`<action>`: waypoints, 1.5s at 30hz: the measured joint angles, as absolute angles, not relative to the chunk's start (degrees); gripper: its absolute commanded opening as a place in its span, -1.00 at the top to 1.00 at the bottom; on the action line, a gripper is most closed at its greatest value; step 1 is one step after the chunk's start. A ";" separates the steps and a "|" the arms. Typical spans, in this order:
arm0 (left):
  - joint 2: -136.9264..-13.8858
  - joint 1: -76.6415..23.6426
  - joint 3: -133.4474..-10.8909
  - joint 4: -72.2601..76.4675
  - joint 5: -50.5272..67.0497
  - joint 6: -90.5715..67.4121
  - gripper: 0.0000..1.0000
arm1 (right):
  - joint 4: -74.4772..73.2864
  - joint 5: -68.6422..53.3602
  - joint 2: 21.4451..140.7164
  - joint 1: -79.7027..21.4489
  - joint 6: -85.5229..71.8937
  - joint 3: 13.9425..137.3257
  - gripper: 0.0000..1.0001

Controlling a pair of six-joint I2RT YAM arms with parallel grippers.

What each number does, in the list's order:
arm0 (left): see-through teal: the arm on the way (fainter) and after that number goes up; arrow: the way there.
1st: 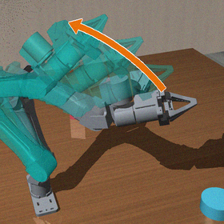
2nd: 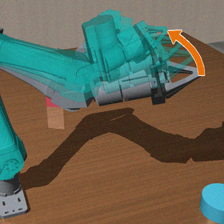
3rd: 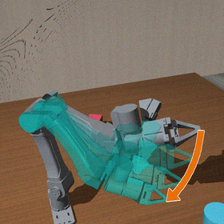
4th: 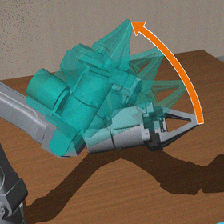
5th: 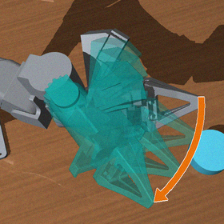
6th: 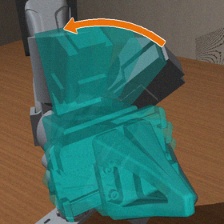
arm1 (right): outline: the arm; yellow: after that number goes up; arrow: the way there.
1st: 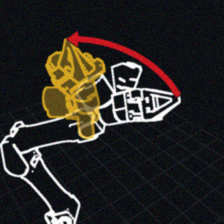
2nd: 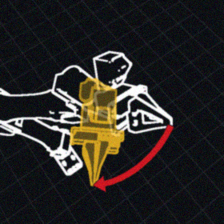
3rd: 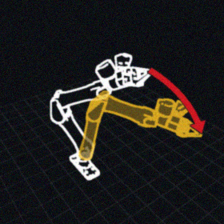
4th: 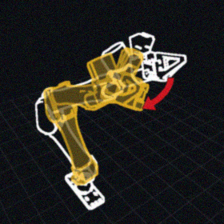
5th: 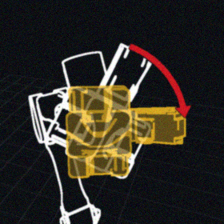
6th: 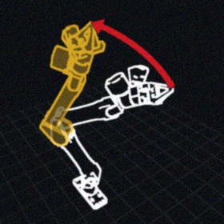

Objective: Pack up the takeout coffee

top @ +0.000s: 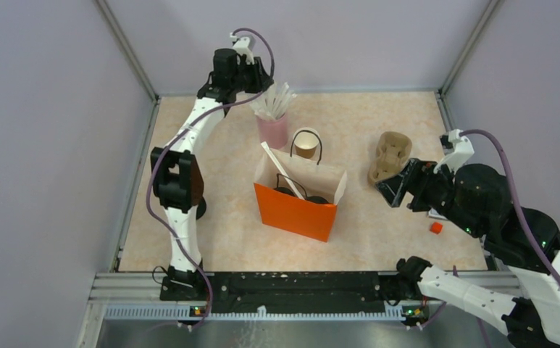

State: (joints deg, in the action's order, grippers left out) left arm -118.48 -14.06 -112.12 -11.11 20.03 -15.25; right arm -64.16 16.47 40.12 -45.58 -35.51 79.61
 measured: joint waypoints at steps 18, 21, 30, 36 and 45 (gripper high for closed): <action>-124.05 -14.02 -117.36 -9.87 20.71 -14.20 0.46 | -66.04 16.53 40.27 -45.58 -37.12 80.38 -0.57; -124.64 -14.02 -118.32 -9.78 20.56 -13.50 0.46 | -66.04 16.53 40.38 -45.58 -37.12 80.38 -0.57; -125.62 -14.02 -118.85 -10.22 20.05 -11.99 0.74 | -66.02 16.53 41.06 -45.58 -37.06 80.38 -0.57; -125.62 -14.02 -118.85 -10.20 20.10 -11.16 1.00 | -66.02 16.53 41.08 -45.58 -37.06 80.38 -0.57; -125.21 -14.02 -118.85 -9.87 20.58 -11.07 1.00 | -65.89 16.53 41.06 -45.58 -37.06 80.38 -0.57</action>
State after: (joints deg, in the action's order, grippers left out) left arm -125.21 -14.02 -118.85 -9.87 20.58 -11.07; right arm -65.89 16.53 41.06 -45.58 -37.06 80.38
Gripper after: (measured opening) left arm 0.005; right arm 0.785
